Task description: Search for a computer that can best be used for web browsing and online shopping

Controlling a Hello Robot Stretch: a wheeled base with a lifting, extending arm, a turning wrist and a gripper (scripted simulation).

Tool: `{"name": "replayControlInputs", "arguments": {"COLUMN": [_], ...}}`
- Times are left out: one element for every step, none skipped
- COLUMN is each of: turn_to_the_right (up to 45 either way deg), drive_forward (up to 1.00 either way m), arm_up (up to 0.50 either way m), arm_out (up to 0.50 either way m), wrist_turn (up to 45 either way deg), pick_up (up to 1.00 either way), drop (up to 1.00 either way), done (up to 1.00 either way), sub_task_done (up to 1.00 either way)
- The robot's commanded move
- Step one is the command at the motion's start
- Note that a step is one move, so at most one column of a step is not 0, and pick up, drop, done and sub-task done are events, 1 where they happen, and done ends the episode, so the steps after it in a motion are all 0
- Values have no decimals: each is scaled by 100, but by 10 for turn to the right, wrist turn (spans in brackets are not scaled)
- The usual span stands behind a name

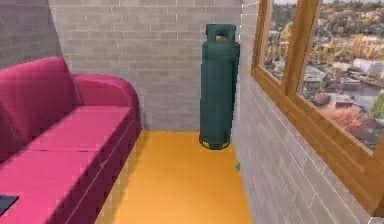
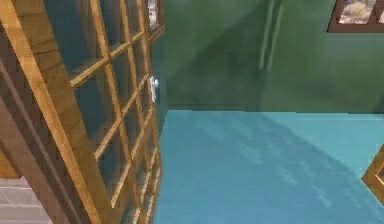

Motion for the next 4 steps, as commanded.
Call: {"name": "replayControlInputs", "arguments": {"turn_to_the_right": [-210, 0, -450, 0], "drive_forward": [0, 35, 0, 0], "arm_up": [0, 0, 0, 0], "arm_out": [0, 0, 0, 0], "wrist_turn": [0, 0, 0, 0], "pick_up": [0, 0, 0, 0], "drop": [0, 0, 0, 0], "done": [0, 0, 0, 100], "sub_task_done": [0, 0, 0, 0]}}
